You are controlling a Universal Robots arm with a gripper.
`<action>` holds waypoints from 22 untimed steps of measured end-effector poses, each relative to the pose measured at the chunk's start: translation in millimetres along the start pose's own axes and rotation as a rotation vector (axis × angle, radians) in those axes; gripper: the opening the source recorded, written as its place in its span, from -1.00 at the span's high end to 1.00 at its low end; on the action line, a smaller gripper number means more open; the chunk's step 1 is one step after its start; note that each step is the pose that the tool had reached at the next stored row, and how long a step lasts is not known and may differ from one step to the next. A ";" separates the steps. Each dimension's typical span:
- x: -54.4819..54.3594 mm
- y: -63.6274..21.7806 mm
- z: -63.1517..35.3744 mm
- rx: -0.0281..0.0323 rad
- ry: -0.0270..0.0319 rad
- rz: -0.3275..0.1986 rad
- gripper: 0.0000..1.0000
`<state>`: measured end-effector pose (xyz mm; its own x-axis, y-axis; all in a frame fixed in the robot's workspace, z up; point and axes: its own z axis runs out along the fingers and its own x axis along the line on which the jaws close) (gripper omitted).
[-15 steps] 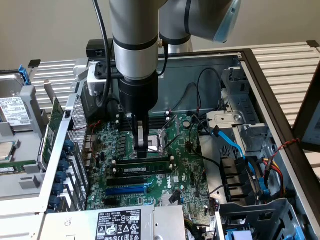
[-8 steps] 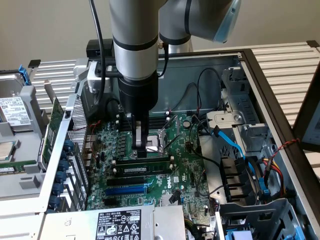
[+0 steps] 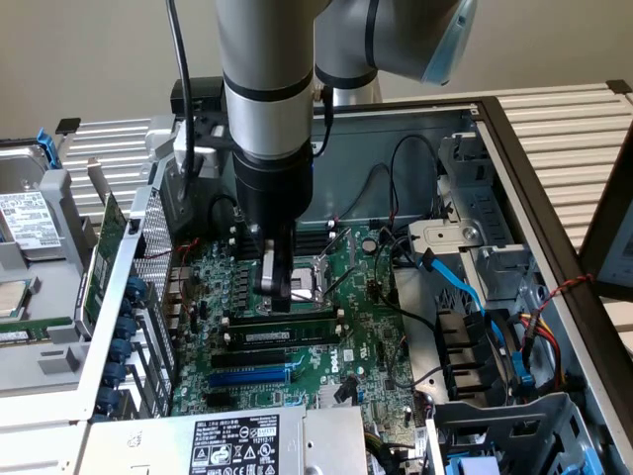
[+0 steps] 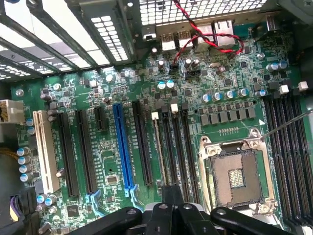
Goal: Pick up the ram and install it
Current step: 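Press down the ram until it locks into place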
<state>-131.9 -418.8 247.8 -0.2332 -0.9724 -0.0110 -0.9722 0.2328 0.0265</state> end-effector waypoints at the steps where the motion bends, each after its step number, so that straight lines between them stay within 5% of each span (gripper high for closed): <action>1: 0.0 0.0 0.1 0.0002 -0.0005 0.017 0.79; 22: 0.0 0.0 0.8 0.0039 -0.0094 0.352 0.79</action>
<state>-131.8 -418.8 247.0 -0.5543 -0.8322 -0.0111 -0.8322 0.5539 0.0265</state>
